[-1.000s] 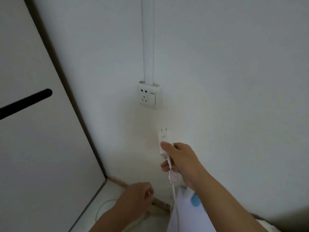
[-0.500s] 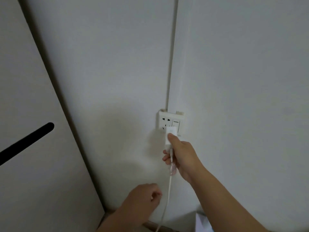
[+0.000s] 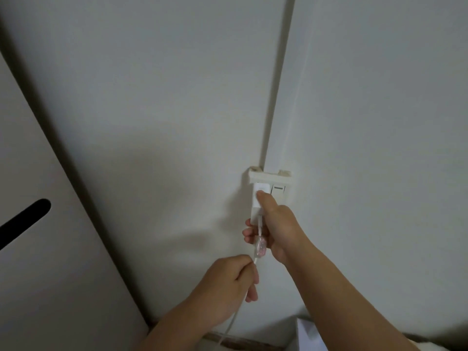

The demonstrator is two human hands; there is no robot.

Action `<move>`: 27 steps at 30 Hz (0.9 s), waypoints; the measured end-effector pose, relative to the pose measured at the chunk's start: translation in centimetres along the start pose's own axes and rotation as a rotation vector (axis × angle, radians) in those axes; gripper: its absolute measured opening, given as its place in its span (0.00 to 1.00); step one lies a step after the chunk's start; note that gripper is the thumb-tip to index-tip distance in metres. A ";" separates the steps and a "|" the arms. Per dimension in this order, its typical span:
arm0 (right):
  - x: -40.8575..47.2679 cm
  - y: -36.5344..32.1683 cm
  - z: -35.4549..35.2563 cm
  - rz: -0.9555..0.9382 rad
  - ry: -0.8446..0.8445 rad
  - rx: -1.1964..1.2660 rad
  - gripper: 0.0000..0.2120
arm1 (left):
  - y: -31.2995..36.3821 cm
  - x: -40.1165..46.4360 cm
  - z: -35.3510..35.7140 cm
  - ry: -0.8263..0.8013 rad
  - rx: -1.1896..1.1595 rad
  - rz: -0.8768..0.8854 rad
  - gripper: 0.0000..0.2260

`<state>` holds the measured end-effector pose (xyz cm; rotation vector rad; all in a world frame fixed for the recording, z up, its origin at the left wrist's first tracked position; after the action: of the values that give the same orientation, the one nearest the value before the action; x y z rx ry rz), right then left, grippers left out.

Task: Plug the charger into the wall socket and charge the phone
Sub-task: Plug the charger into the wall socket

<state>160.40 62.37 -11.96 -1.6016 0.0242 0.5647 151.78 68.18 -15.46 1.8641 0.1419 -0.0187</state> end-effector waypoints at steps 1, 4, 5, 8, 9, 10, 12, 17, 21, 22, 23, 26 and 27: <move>0.1 0.0 0.0 0.004 0.005 0.001 0.21 | 0.1 0.1 0.1 -0.010 -0.001 0.006 0.16; 0.2 -0.3 0.1 0.014 0.023 0.004 0.19 | 0.5 0.3 0.3 -0.028 -0.011 0.018 0.16; 0.2 -0.3 0.2 0.015 0.025 0.004 0.19 | 0.7 0.4 0.2 -0.026 -0.022 0.026 0.17; 0.4 -0.2 0.6 0.027 0.017 0.027 0.18 | 1.4 0.7 0.1 -0.033 -0.046 0.059 0.18; 0.4 -0.2 0.6 0.031 0.018 0.032 0.18 | 1.5 0.7 0.0 -0.037 -0.047 0.063 0.18; 0.5 -0.2 0.6 0.032 0.021 0.033 0.18 | 1.7 0.7 -0.1 -0.033 -0.047 0.068 0.18; 0.8 -0.5 0.6 0.029 0.025 0.040 0.18 | 2.0 0.8 -0.5 -0.002 -0.053 0.086 0.18; 1.6 -0.7 0.7 0.037 0.005 0.036 0.17 | 3.0 1.2 -0.7 -0.019 -0.034 0.104 0.18; 1.7 -0.6 0.5 0.029 0.004 0.023 0.17 | 3.1 1.6 0.2 -0.037 -0.013 0.094 0.18; 1.7 -0.6 0.5 0.027 0.002 0.023 0.17 | 2.9 1.7 0.3 -0.031 -0.015 0.084 0.19; 1.6 -0.6 0.6 0.028 -0.002 0.025 0.17 | 2.7 1.7 0.4 -0.025 -0.023 0.070 0.19; 1.2 -0.8 0.5 0.039 -0.034 0.013 0.17 | 2.2 1.5 0.5 -0.013 -0.070 0.043 0.18; 1.1 -0.9 0.4 0.041 -0.058 -0.015 0.18 | 2.0 1.4 0.5 -0.010 -0.092 0.037 0.18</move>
<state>161.48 63.23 -11.53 -1.6016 0.0102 0.6442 153.41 67.23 -13.81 1.7745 0.0993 0.0041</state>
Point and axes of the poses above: each hand's wrist, its own x-axis towards the middle knuckle, its own z-axis out of the palm, y = z × x, the point moved 9 cm from there along x, towards the middle knuckle, and after that the axes turned 7 degrees about -x, right-handed, at the moved point
